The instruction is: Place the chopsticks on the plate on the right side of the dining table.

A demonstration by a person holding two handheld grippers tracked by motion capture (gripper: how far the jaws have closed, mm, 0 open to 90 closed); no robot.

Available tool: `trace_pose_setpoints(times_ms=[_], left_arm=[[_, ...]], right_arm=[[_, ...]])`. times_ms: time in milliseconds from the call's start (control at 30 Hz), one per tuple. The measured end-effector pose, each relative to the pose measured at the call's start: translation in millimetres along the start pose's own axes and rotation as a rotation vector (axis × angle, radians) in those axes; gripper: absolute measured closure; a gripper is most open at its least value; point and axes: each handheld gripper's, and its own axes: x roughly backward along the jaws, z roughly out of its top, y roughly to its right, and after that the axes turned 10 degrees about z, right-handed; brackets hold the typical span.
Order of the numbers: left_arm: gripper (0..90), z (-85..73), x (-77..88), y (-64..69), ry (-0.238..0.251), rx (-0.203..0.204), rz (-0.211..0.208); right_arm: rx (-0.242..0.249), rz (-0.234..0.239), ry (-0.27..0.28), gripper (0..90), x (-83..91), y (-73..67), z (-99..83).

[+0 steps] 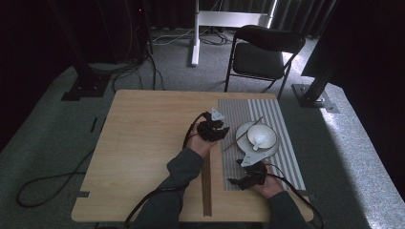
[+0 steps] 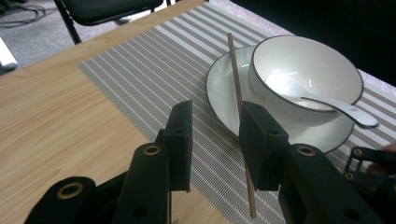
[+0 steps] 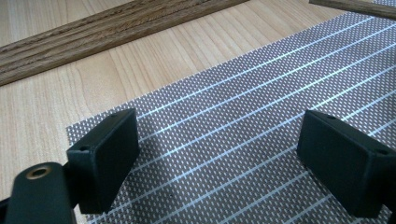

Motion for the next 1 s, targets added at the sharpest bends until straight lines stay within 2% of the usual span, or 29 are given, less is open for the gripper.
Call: trace_pose_setpoints(times_ms=[233,600,667,867,1000], left_arm=[[64.2,-5.1,27.2,-9.0,0.036,0.03,0.002],[62.1,-25.5,65.5,-15.7,0.073,0.054,0.014],[62.1,-30.9,71.2,-16.5,0.074,0.053,0.021],[62.5,-56.1,86.0,-12.6,0.098,0.099,0.022],[62.4,-74.0,86.7,-8.4,0.078,0.121,0.016]], right_arm=[[0.003,0.0,0.002,12.1,-0.1,0.2,0.0],[0.001,0.001,0.003,12.1,-0.2,0.1,-0.1],[0.001,0.001,0.003,12.1,-0.2,0.0,-0.1],[-0.001,0.0,0.003,12.1,-0.1,-0.1,0.0],[-0.001,0.0,0.002,12.1,0.0,-0.1,0.0]])
